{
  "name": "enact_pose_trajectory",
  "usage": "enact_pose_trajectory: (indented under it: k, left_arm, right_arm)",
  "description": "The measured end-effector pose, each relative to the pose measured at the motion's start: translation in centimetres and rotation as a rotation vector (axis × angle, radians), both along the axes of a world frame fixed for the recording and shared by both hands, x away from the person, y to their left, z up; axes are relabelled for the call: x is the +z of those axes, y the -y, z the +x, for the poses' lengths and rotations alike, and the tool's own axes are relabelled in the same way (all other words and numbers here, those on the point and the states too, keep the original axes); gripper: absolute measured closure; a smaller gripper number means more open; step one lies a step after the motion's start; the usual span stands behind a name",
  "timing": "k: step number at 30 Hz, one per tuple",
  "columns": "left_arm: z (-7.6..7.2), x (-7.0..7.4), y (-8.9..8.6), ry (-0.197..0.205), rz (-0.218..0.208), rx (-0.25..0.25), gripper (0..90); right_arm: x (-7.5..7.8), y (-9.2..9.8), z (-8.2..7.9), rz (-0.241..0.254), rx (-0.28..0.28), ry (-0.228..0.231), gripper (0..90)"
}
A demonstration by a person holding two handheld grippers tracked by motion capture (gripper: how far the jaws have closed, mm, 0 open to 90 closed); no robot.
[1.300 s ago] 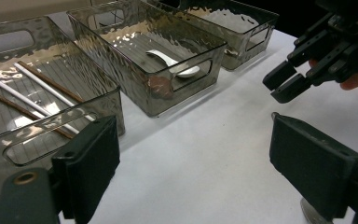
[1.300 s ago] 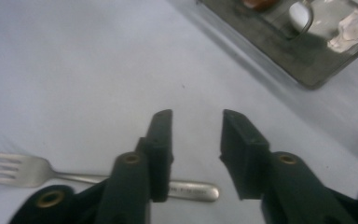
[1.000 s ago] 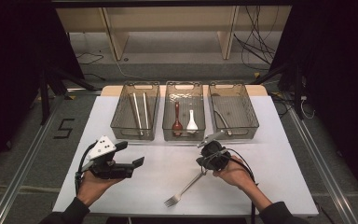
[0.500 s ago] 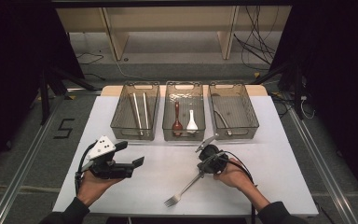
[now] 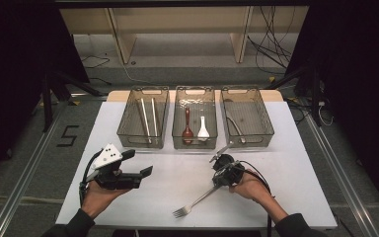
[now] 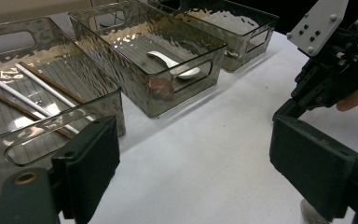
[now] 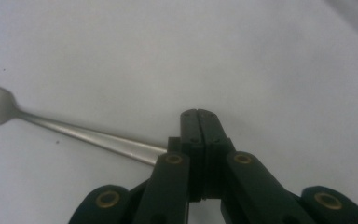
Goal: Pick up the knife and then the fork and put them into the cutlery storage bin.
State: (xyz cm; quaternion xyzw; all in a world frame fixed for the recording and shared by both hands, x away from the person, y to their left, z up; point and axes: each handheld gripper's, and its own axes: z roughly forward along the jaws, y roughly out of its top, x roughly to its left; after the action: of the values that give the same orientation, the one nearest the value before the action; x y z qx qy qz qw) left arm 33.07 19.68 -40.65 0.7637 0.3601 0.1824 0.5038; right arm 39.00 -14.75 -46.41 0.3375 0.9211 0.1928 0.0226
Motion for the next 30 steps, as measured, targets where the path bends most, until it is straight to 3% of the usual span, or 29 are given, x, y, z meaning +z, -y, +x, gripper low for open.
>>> enact_pose_trajectory:
  k: [11, 18, 21, 23, 25, 27, 30]
  left_arm:
    - [0.0, 0.1, 0.0, 0.001, 0.006, -0.003, 15.4]
    - [-0.1, 0.0, 0.1, 0.0, 0.005, -0.002, 15.4]
    - [0.0, 0.0, 0.2, 0.001, 0.002, -0.001, 15.4]
    - [0.0, 0.0, 0.2, 0.003, 0.004, -0.002, 15.4]
    - [0.0, 0.0, 0.1, 0.001, 0.006, -0.002, 15.4]
    - [0.0, 0.0, 0.1, 0.001, 0.004, -0.001, 15.4]
    - [-0.1, 0.0, 0.1, 0.0, 0.005, -0.002, 15.4]
  right_arm:
    - [0.5, 0.3, -2.4, -0.099, 0.05, -0.038, 90.0]
    - [0.6, 0.6, -4.2, -0.119, 0.088, -0.077, 90.0]
    - [0.6, 0.5, -4.5, -0.131, 0.105, -0.061, 90.0]
    - [0.8, 0.2, -4.8, -0.123, 0.144, -0.032, 84.2]
    - [1.1, -0.2, -5.0, -0.099, 0.174, -0.029, 70.2]
    - [1.3, -0.9, -5.3, -0.08, 0.211, -0.029, 61.8]
    - [1.0, -2.0, -5.7, -0.096, 0.266, -0.043, 53.5]
